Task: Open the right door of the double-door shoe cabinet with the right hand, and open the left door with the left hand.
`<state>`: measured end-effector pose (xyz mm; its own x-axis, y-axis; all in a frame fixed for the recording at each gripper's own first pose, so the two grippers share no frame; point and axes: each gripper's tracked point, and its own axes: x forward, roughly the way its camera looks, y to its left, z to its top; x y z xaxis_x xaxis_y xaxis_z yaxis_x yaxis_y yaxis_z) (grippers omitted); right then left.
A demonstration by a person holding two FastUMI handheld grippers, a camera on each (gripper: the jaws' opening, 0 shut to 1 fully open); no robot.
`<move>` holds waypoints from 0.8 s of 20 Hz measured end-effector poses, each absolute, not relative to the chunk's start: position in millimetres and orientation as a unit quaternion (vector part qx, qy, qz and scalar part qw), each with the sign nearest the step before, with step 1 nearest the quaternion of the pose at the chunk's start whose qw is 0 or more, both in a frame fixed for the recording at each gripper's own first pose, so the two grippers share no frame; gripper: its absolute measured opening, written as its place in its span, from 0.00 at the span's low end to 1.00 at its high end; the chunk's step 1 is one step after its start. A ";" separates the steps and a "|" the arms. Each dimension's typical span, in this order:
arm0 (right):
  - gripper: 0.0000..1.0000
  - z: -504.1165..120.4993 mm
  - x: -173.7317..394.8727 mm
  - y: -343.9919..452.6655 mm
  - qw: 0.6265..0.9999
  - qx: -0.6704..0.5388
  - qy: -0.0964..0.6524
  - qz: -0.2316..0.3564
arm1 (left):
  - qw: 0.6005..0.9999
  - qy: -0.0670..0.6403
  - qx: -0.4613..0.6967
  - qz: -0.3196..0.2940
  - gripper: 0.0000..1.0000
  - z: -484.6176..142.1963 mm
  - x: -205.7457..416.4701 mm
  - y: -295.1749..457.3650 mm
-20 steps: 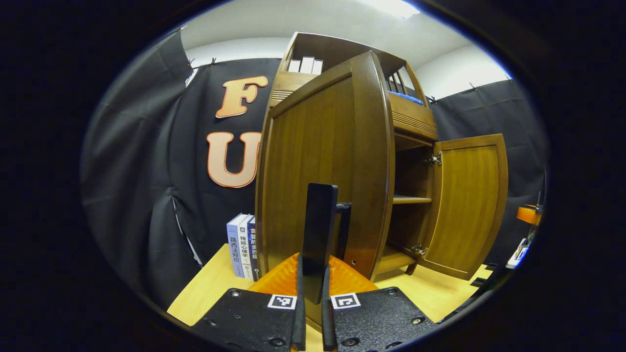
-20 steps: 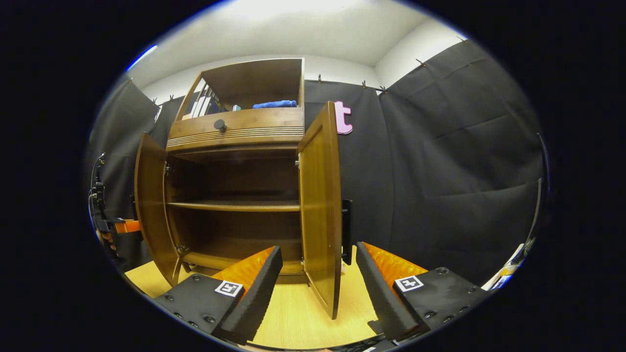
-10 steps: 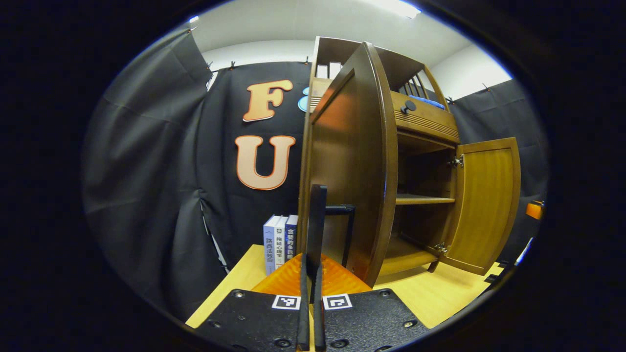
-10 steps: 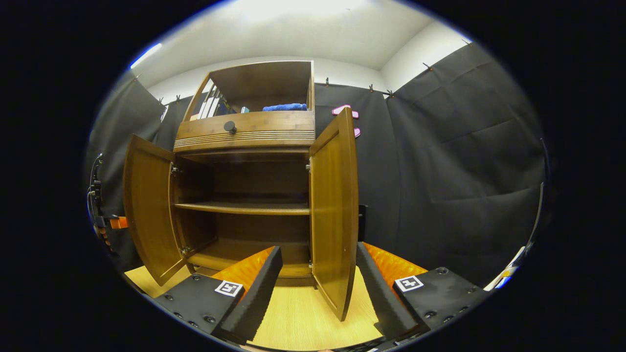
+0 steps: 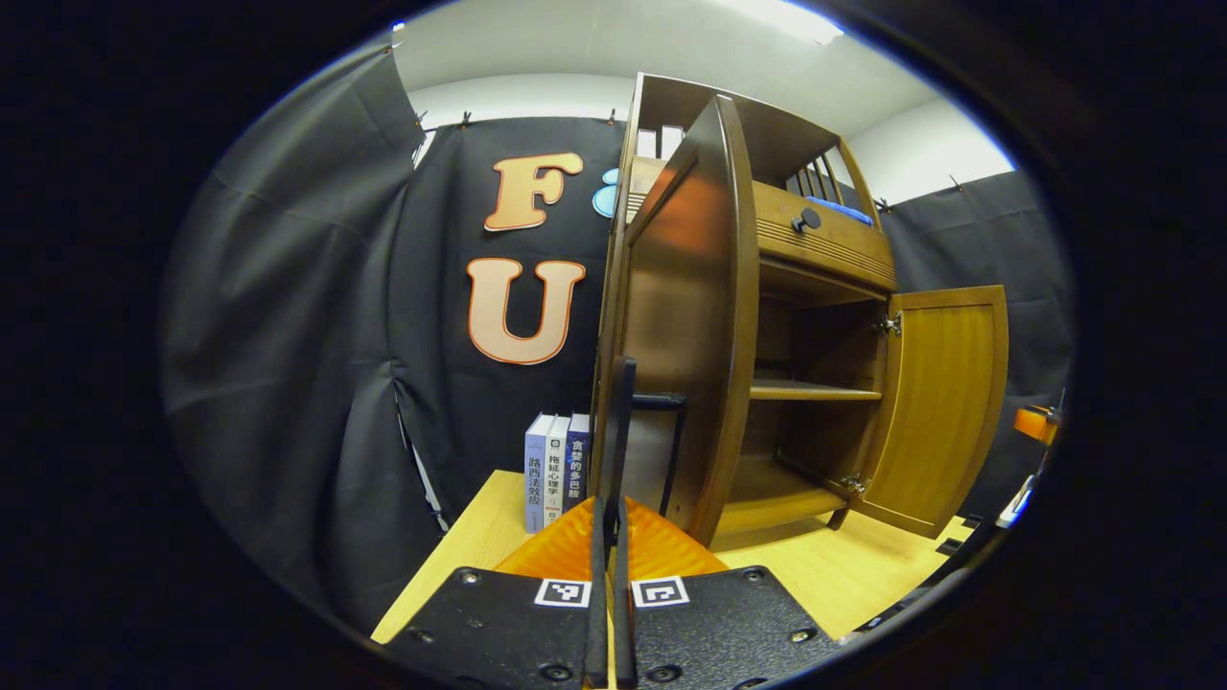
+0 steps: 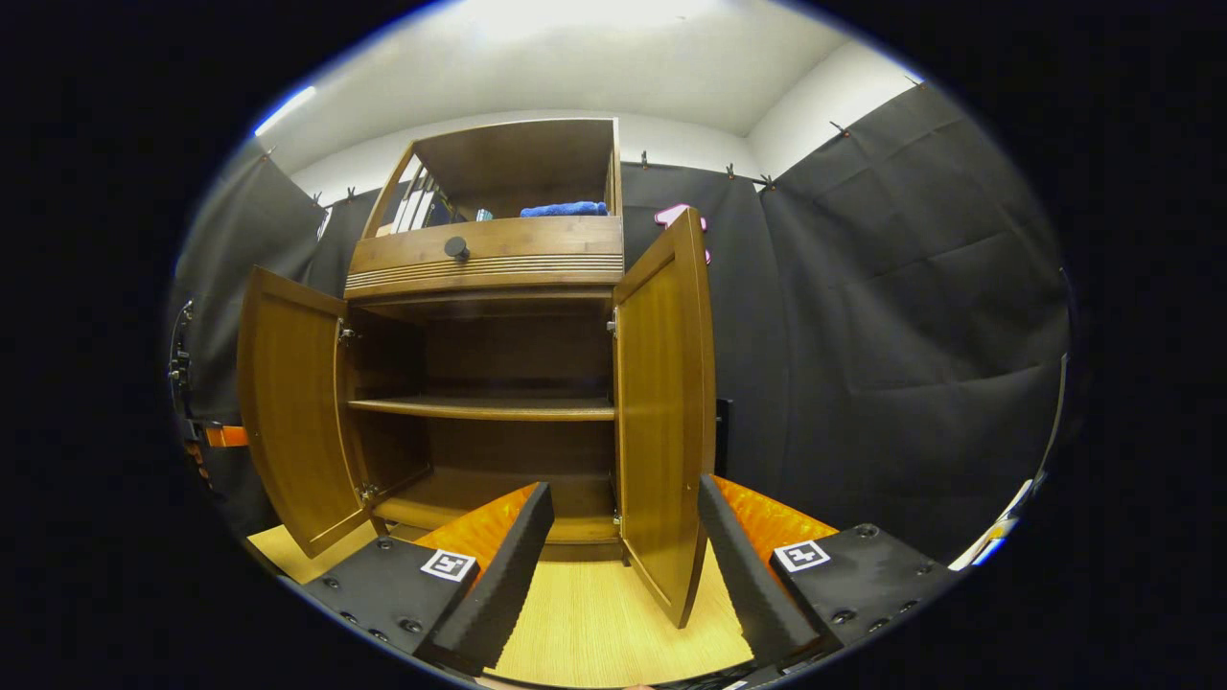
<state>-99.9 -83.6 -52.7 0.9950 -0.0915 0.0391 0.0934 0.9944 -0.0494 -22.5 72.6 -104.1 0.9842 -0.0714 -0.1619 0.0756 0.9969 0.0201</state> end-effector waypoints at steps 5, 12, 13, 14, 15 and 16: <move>0.89 -56.4 -101.6 -83.3 0.999 -0.022 -0.014 -0.041 | 0.997 0.061 0.020 -0.037 0.00 -82.4 -53.5 60.2; 0.89 -59.7 -110.0 -82.3 0.999 -0.028 -0.006 -0.033 | 0.997 0.059 0.007 -0.044 0.26 -69.0 -78.5 36.8; 0.89 -58.3 -110.9 -83.8 0.999 -0.029 -0.008 -0.034 | 0.998 0.052 0.013 -0.040 0.31 -63.3 -79.2 35.9; 0.89 -57.7 -113.0 -84.9 0.999 -0.029 -0.009 -0.035 | 0.998 0.045 0.018 -0.037 0.29 -56.7 -79.7 34.8; 0.89 -56.9 -114.0 -86.1 0.999 -0.029 -0.010 -0.036 | 0.998 0.039 0.022 -0.033 0.30 -52.1 -80.1 34.2; 0.89 -57.5 -114.7 -86.8 0.999 -0.028 -0.010 -0.036 | 0.999 0.035 0.025 -0.033 0.32 -49.4 -81.4 32.6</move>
<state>-114.7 -86.8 -57.5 0.9972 -0.0716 0.0220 0.0727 0.9958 -0.0557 -81.4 32.6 -49.4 0.9954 -0.0642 -0.0717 0.0676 0.9966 0.0466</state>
